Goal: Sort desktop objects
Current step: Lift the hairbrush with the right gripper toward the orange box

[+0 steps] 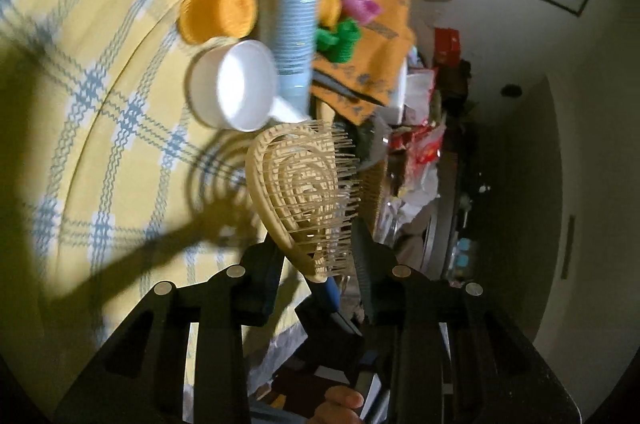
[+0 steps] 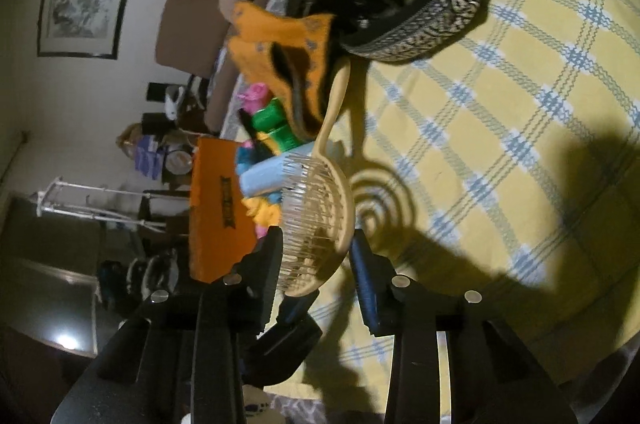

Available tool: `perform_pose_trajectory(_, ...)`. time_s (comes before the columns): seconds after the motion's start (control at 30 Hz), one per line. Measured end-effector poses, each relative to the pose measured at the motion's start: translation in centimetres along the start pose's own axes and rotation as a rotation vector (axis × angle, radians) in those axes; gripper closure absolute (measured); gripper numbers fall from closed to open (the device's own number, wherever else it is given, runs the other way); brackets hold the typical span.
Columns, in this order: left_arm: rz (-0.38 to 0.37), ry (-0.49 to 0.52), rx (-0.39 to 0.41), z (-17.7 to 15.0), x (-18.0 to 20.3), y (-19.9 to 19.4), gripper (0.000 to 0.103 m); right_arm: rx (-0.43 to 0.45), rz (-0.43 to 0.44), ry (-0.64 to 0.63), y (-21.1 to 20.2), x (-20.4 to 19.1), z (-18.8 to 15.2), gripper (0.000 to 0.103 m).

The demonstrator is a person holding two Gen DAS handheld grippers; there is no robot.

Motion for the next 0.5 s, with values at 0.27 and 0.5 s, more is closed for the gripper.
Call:
perform_pose_trajectory(0.27, 0.004, 0.106, 0.030, -1.5, 1.6, -5.6, 0.071, -0.056, 0.062, -0.049, -0.3, -3.7, -1.9, 0.066)
perform_pose_trajectory(0.5, 0.025, 0.173, 0.080, -3.4, 1.2, -11.0, 0.071, -0.131, 0.102, -0.092, 0.7, -6.7, -4.0, 0.066)
Point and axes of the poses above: each gripper's, at about its wrist camera, not at the fingertips, and y roughly the way its jaws point, x to its right, z to its top, the point moved 5 cm from there along y, roughly the way its jaws point, and after that the axes turned 14 degrees about z, right-handed, at the moved point
